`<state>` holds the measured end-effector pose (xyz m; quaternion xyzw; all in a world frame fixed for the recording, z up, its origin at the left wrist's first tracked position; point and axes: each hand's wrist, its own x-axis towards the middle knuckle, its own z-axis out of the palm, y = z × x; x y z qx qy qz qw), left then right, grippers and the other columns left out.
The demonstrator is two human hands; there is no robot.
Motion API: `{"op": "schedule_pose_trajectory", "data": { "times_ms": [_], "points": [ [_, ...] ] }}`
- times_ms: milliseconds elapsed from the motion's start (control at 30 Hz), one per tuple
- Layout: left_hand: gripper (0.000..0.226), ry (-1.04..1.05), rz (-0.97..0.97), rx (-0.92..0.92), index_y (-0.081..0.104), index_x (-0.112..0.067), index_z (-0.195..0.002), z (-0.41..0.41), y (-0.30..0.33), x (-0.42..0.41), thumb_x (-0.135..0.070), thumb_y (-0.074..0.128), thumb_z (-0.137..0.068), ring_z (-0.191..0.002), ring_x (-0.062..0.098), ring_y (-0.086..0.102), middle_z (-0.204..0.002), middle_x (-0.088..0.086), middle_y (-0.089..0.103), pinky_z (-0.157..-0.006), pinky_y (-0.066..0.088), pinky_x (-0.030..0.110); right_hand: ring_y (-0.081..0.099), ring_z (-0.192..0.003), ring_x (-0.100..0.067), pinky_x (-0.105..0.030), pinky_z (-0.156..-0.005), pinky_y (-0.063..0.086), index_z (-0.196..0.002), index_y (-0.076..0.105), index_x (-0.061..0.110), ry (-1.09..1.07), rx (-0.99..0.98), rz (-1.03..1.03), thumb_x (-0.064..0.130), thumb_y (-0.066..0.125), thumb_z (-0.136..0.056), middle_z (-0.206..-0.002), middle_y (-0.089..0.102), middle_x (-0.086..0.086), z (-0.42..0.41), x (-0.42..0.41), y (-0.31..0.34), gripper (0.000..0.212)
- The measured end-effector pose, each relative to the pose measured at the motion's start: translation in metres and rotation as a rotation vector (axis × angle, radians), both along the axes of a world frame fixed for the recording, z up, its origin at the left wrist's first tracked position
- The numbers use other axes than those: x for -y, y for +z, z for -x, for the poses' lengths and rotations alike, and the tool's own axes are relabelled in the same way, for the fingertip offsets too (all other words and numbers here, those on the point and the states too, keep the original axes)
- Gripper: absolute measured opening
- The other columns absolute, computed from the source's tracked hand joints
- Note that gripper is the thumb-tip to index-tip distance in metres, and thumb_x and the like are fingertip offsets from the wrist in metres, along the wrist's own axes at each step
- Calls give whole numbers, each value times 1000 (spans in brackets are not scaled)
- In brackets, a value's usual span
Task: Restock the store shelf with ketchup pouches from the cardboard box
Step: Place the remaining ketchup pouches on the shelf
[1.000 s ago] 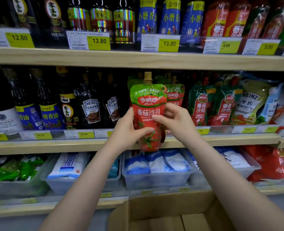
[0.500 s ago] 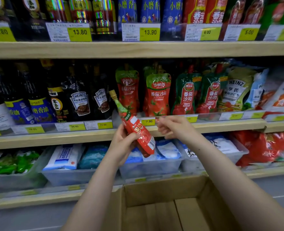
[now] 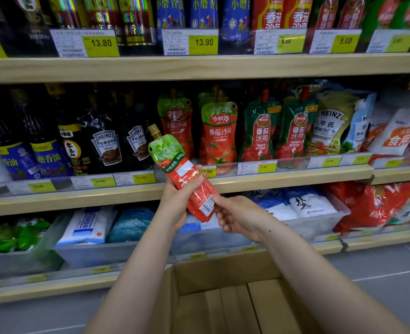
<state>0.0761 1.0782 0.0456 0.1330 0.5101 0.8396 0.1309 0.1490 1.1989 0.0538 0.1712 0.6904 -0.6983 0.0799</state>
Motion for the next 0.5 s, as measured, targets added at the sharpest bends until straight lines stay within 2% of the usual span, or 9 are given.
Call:
{"op": "schedule_pose_trajectory", "data": {
  "times_ms": [133,300,400,500],
  "points": [
    [26,5,3,-9,58,-19,-102,0,3,2,-1,61,-84,-97,18,65,-107,1,67,-87,52,42,39,-45,-7,-15,-41,35,-76,53,9,-47,-20,53,33,56,-91,-57,44,0,1,0,-1,28],
    [25,10,14,-18,59,-20,-102,1,6,5,-2,60,-85,-90,13,67,-102,-2,69,-76,56,33,31,-42,-5,-13,-37,27,-67,53,11,-85,-38,60,32,60,-87,-53,38,2,3,2,-2,30],
    [30,23,26,-9,56,-20,-107,2,4,4,-1,61,-85,-94,15,65,-108,-1,67,-81,55,35,24,-42,-5,-14,-35,20,-66,51,13,-96,-47,73,32,61,-87,-51,33,4,4,1,-6,31],
    [37,38,41,-15,54,-13,-113,2,4,3,2,64,-81,-94,19,64,-106,3,65,-86,53,38,23,-37,-2,-12,-33,16,-65,46,14,-109,-66,299,26,56,-91,-48,31,6,6,3,-8,30]
  ]
}}
